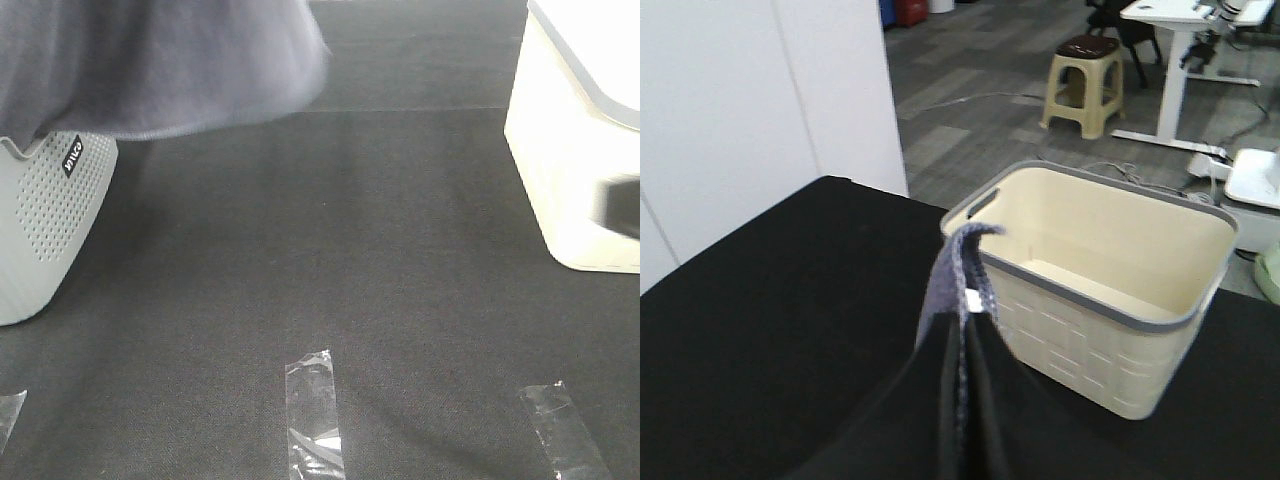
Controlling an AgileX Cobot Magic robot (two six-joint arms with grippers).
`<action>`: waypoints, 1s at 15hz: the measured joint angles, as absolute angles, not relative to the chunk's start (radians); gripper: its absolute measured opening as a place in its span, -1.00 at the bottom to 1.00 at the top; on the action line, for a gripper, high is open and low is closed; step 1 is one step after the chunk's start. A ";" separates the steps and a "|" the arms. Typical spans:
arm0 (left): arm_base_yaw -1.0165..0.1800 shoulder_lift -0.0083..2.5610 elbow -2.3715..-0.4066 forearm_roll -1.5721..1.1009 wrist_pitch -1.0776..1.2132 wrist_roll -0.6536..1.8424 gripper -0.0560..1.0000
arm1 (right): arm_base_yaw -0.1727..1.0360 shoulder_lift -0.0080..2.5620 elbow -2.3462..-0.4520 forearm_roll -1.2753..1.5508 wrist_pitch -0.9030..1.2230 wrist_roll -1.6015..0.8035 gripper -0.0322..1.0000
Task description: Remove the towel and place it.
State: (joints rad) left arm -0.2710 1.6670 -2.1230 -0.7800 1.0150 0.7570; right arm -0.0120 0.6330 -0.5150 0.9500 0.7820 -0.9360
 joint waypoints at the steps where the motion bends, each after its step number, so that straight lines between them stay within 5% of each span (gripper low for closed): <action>1: -0.289 1.667 -2.123 -0.784 1.059 0.780 -0.89 | -0.012 0.707 -0.515 1.061 0.784 -1.079 0.55; 6: -0.303 1.667 -2.123 -0.909 1.214 0.843 -0.89 | -0.012 1.006 -0.545 1.412 0.915 -1.574 0.43; 13: -0.303 1.667 -2.123 -1.009 1.218 0.856 -0.89 | -0.009 1.075 -0.577 1.491 1.006 -1.647 0.42; 15: -0.303 1.667 -2.123 -1.023 1.219 0.856 -0.89 | 0.080 1.075 -0.594 1.502 0.964 -1.675 0.42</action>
